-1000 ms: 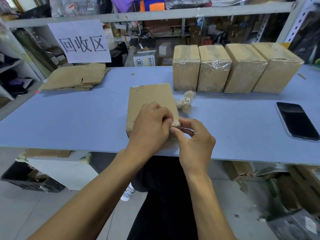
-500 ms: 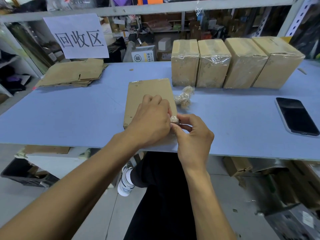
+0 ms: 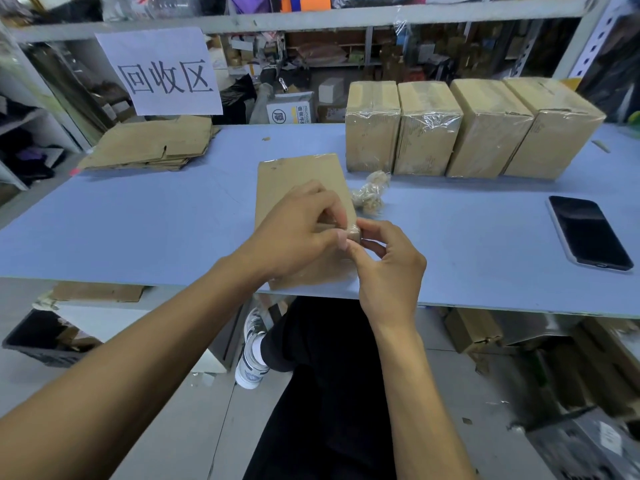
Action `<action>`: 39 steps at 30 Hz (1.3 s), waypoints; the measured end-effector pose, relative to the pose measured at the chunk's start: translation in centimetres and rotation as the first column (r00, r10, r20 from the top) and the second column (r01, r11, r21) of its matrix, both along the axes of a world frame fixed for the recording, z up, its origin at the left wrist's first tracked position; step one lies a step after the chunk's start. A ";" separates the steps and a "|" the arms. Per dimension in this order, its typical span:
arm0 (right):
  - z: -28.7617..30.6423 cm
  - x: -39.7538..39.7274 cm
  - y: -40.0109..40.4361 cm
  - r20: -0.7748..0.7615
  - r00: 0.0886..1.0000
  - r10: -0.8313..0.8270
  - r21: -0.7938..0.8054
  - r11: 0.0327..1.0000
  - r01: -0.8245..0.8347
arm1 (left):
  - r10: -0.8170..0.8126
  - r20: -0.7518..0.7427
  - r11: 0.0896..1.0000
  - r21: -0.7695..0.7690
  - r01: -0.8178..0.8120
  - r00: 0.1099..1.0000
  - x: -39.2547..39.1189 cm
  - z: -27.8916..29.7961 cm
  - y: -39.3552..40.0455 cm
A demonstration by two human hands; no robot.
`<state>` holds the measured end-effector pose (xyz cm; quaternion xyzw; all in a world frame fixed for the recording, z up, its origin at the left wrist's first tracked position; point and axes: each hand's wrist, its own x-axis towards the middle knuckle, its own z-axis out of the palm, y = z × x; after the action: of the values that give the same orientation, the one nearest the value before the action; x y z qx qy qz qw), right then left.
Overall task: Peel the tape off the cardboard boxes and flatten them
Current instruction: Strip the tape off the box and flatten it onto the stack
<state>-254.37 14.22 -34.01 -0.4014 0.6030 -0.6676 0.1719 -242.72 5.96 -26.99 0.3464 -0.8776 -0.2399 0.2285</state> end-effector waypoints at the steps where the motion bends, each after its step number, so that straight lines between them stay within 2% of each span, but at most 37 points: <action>1: 0.0 -0.2 0.1 -0.012 1.000 0.020 -0.005 1.000 -0.020 | 0.009 -0.016 1.000 0.028 -0.009 1.000 -0.1 0.1 0.1; 3: 0.0 -0.5 0.3 -0.051 0.996 0.074 -0.006 0.997 -0.074 | 0.021 -0.028 0.997 0.069 -0.020 0.999 -0.3 0.3 0.1; 7: -0.2 -0.7 0.2 -0.132 0.984 0.116 0.017 0.993 -0.114 | 0.047 0.018 0.997 0.057 -0.047 0.999 -0.3 0.3 0.0; 11: -0.4 -0.6 0.0 -0.138 0.985 0.103 0.017 0.995 -0.101 | 0.077 -0.008 0.997 0.018 -0.076 0.997 -0.1 -0.1 -0.4; 18: -0.5 -0.5 -0.1 -0.106 0.990 0.097 0.022 0.995 -0.096 | 0.096 0.065 0.995 0.016 -0.097 0.993 -1.2 -0.5 -0.9; 23: -0.5 -0.5 -0.2 -0.104 0.991 0.087 0.020 0.996 -0.085 | 0.025 0.073 0.997 0.070 -0.030 0.997 -0.7 -0.4 -0.9; 26: -0.3 -0.7 -0.3 -0.132 0.986 0.100 0.017 0.995 -0.098 | -0.044 0.029 0.991 0.126 0.040 0.999 -0.5 -0.2 -0.8; 28: -0.1 -0.7 -0.3 -0.133 0.982 0.136 0.020 0.991 -0.135 | -0.060 -0.050 0.984 0.163 0.067 0.997 -0.2 0.1 -0.9; 32: 0.5 -0.5 -0.2 -0.037 0.987 0.159 -0.020 0.987 -0.160 | -0.005 -0.175 0.981 0.190 0.038 0.985 0.3 0.4 -1.1; 36: 0.6 -0.8 0.0 0.053 0.979 0.195 -0.028 0.981 -0.194 | 0.018 -0.126 0.981 0.193 0.007 0.992 0.5 0.1 -1.3; 39: 0.6 -1.2 0.3 -0.005 0.980 0.197 -0.028 0.980 -0.197 | 0.011 -0.091 0.985 0.172 0.005 0.996 0.4 0.1 -1.3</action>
<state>-255.58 14.52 -33.41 -0.4624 0.5508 -0.6554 0.2307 -242.28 4.61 -26.92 0.3549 -0.8417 -0.3298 0.2381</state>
